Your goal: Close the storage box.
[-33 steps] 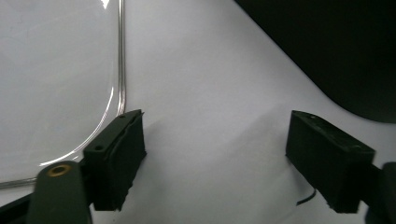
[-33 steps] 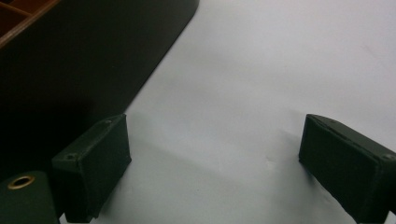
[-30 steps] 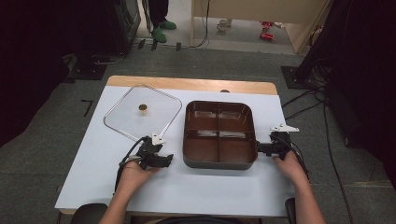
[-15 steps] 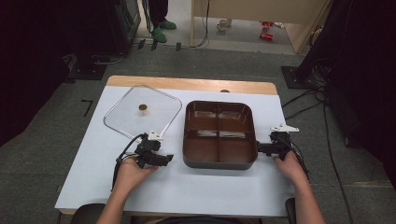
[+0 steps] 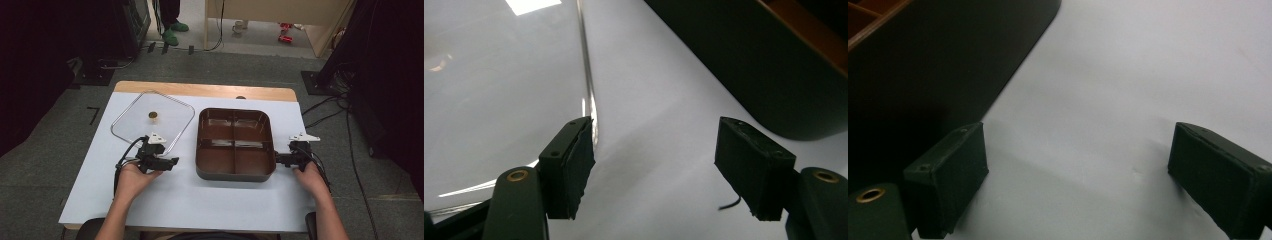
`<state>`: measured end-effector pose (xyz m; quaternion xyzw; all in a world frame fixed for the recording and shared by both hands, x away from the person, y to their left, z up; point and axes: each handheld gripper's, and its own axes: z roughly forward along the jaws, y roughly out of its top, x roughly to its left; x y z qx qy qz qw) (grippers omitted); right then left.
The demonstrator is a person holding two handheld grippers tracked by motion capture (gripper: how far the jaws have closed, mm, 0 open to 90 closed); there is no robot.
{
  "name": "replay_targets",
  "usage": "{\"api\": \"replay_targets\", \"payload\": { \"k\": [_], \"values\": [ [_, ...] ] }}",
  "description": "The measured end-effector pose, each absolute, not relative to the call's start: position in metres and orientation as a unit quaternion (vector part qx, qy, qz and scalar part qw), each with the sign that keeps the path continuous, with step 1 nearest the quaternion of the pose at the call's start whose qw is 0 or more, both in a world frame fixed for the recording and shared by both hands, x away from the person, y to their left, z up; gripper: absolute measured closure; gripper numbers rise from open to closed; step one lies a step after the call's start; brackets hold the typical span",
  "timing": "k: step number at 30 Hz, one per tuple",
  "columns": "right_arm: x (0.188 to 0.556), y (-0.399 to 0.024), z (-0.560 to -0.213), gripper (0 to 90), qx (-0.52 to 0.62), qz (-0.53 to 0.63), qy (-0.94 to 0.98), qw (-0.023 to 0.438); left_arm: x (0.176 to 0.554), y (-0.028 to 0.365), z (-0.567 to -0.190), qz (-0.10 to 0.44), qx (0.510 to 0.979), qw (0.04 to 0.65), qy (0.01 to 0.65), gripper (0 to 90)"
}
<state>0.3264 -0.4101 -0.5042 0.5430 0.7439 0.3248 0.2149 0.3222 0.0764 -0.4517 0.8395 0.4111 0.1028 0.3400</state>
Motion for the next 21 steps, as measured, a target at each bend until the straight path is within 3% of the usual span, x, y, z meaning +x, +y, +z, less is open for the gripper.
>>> {"api": "replay_targets", "payload": {
  "k": [21],
  "values": [
    [0.326,-0.41,-0.504,8.3,0.543,0.324,0.744,0.215,0.371,0.109,-0.436,0.141,0.825,0.339,0.431,33.8]
  ]
}}
